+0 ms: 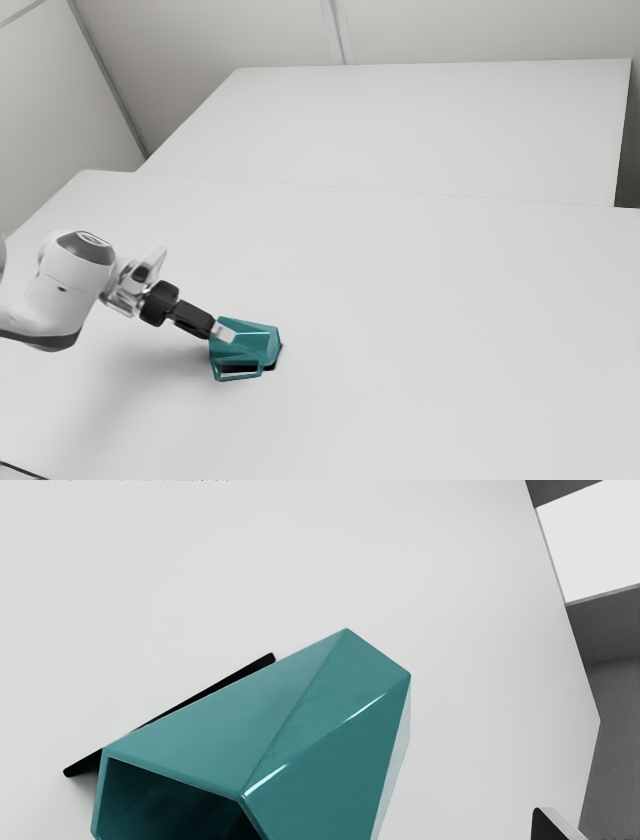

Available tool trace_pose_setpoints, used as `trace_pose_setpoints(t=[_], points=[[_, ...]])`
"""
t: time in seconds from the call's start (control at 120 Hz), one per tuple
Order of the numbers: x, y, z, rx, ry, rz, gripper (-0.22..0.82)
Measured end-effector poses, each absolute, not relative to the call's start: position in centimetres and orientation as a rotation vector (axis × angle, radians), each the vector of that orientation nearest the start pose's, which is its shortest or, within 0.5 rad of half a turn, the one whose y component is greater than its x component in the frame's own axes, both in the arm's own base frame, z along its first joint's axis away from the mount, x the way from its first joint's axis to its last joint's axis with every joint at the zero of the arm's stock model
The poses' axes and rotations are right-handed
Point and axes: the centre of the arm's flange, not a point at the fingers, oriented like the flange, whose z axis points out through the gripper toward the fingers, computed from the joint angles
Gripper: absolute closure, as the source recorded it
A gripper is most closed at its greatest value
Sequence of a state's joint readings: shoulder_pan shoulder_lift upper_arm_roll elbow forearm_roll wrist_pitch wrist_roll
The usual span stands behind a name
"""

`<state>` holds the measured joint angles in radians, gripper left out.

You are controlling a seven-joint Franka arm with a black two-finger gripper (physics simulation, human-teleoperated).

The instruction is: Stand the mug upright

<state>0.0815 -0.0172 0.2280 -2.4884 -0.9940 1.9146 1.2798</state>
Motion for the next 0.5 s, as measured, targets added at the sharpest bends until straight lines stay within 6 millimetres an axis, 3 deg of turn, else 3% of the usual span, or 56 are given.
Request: trace_pose_setpoints(t=[0.258,0.5], points=[[42.3,7.0,28.4,2.172,-0.379,0.28,0.46],[42.4,8.0,28.9,2.181,-0.368,0.311,0.64]])
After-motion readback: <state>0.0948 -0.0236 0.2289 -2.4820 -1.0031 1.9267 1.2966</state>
